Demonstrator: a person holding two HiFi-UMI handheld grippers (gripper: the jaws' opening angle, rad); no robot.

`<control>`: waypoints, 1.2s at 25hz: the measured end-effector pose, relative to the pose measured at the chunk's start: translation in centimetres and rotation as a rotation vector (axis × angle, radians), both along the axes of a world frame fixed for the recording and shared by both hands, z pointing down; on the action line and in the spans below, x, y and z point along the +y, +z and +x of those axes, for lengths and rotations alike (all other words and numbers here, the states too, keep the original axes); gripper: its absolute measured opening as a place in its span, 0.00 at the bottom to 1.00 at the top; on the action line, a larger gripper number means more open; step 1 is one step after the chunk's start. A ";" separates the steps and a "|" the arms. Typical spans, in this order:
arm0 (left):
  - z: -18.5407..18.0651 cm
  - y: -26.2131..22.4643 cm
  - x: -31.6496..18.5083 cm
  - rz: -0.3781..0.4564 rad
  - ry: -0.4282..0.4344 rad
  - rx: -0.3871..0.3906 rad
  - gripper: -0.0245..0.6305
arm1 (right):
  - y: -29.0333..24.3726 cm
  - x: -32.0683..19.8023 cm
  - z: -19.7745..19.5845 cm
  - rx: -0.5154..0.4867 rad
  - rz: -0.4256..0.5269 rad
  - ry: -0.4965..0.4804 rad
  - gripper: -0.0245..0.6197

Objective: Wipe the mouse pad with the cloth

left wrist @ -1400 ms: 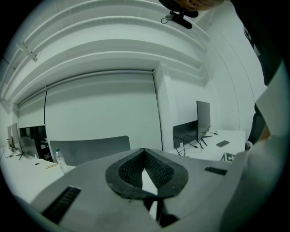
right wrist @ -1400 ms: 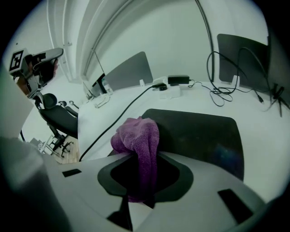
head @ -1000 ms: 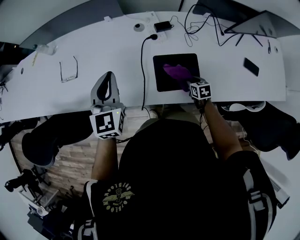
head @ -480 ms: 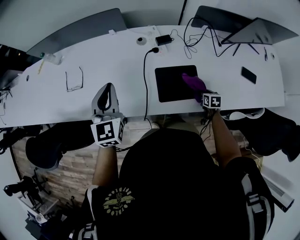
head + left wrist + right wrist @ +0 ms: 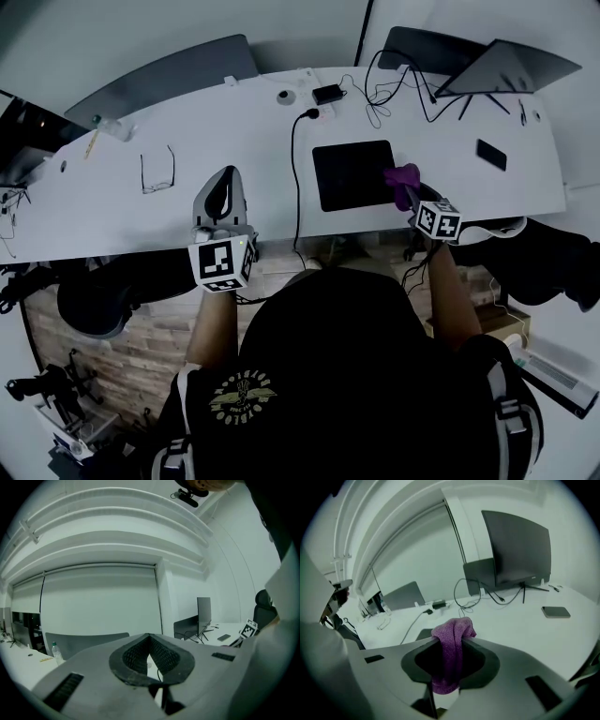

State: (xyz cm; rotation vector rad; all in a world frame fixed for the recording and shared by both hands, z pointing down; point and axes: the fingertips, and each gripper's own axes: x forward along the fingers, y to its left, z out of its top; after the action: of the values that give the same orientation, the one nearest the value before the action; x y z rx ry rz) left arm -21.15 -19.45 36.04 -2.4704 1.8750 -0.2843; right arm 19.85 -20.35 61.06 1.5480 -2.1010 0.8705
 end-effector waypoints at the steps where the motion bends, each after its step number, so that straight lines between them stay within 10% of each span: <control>1: 0.1 -0.3 0.2 0.004 0.007 0.006 0.04 | -1.9 0.0 -0.4 -0.017 0.041 -0.007 0.18; 19: 4.9 -7.1 3.1 0.094 0.158 0.088 0.04 | -30.5 5.9 -3.3 -0.119 0.592 -0.077 0.18; 30: 9.4 -10.6 4.1 0.120 0.139 0.072 0.04 | -36.1 6.5 -0.9 -0.003 0.745 -0.177 0.17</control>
State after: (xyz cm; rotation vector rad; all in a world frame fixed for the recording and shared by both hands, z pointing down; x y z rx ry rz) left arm -11.70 -15.30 25.48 -2.5452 1.6793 -0.0775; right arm 18.93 -13.89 24.91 1.6198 -2.6794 -0.0011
